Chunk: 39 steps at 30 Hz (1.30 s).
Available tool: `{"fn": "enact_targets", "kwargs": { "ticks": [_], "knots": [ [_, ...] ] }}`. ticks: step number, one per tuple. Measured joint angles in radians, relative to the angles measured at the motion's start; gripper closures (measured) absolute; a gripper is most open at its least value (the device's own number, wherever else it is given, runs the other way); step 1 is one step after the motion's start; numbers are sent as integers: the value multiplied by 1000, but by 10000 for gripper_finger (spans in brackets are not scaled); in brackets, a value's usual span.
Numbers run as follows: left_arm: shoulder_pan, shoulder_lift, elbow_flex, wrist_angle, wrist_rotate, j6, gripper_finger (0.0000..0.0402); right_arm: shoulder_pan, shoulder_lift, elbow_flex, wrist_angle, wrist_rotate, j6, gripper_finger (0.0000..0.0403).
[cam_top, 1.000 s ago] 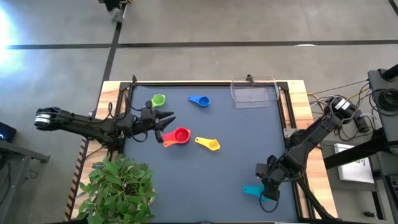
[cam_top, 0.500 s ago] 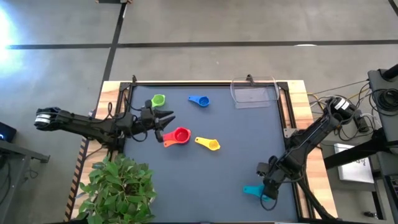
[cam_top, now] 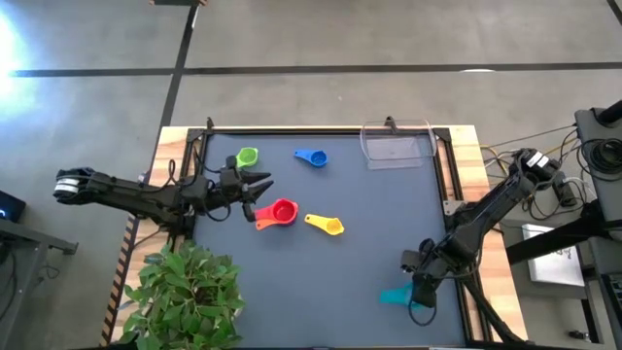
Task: Nest measuring cups in basket
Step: Stack the light blue measuring cup on top of the red measuring cup
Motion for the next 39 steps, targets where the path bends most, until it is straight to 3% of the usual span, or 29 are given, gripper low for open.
{"fn": "enact_targets", "kwargs": {
  "ticks": [4,9,14,19,24,33,39],
  "knots": [
    [0,-4,0,-12,-41,36,313,-122,-50,61,-110,132,-206,393],
    [0,-21,0,-18,-82,47,313,-379,-90,131,-44,261,-617,394],
    [0,-54,0,-107,-82,28,313,-680,-50,199,94,142,-958,394],
    [0,-133,0,-210,-99,-6,313,-862,37,257,248,-15,-1147,394],
    [0,-216,0,-314,-110,-15,313,-952,188,357,355,-163,-1242,394],
    [0,-304,-4,-413,-116,-40,313,-994,540,685,329,-271,-1349,395],
    [0,-352,-4,-420,-116,-29,313,-1008,681,861,275,-330,-1377,395]
  ]
}}
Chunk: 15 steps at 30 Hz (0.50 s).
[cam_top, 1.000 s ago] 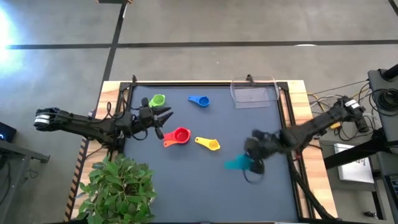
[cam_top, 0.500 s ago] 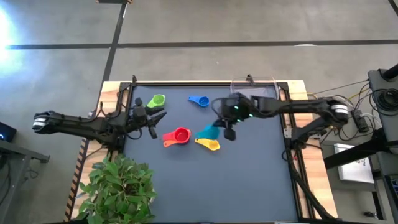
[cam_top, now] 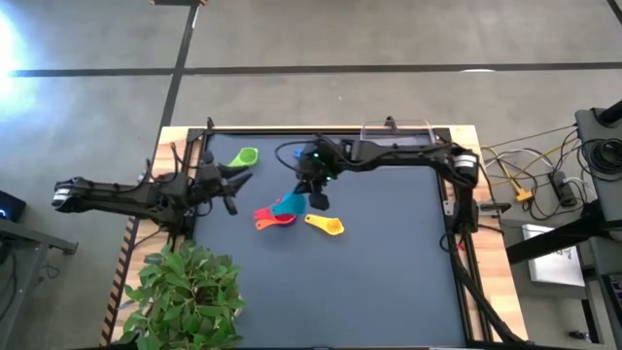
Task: Nest measuring cups in basket
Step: Stack the light blue measuring cup on top of the red measuring cup
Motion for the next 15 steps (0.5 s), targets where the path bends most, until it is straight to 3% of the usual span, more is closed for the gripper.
{"fn": "enact_targets", "kwargs": {
  "ticks": [15],
  "knots": [
    [0,-54,0,21,1,87,313,-8,197,202,-111,-18,-68,395]
  ]
}}
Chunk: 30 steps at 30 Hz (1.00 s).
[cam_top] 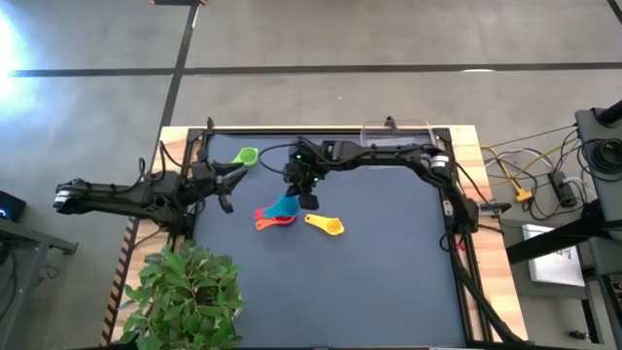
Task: Nest measuring cups in basket
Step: Stack the light blue measuring cup on top of the red measuring cup, then stack the green measuring cup on top of the light blue measuring cup
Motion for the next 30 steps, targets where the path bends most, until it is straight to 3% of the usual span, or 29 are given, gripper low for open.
{"fn": "enact_targets", "kwargs": {
  "ticks": [5,15,19,23,30],
  "knots": [
    [0,0,0,0,0,1,313,-1,26,17,-13,-2,-24,380],
    [0,0,-1,-16,1,-1,313,-5,-28,17,-53,11,-29,286],
    [3,0,-2,-83,-2,-97,313,-8,-87,-1,-136,16,-1,268],
    [18,2,6,-159,-28,-164,313,-5,-186,-108,-115,10,3,267],
    [69,33,8,-201,-52,-258,313,17,-416,-441,168,7,117,266]
  ]
}}
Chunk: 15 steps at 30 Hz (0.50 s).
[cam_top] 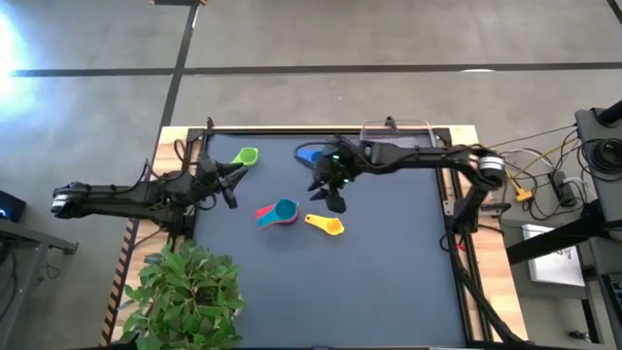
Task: Nest measuring cups in basket
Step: Stack the green measuring cup on top of the light blue measuring cup
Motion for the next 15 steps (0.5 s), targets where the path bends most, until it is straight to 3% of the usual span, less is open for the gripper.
{"fn": "enact_targets", "kwargs": {
  "ticks": [7,15],
  "knots": [
    [93,93,0,-1,8,-55,313,11,-234,-302,276,4,54,266],
    [276,236,0,0,190,-93,313,11,-426,-545,534,64,94,266]
  ]
}}
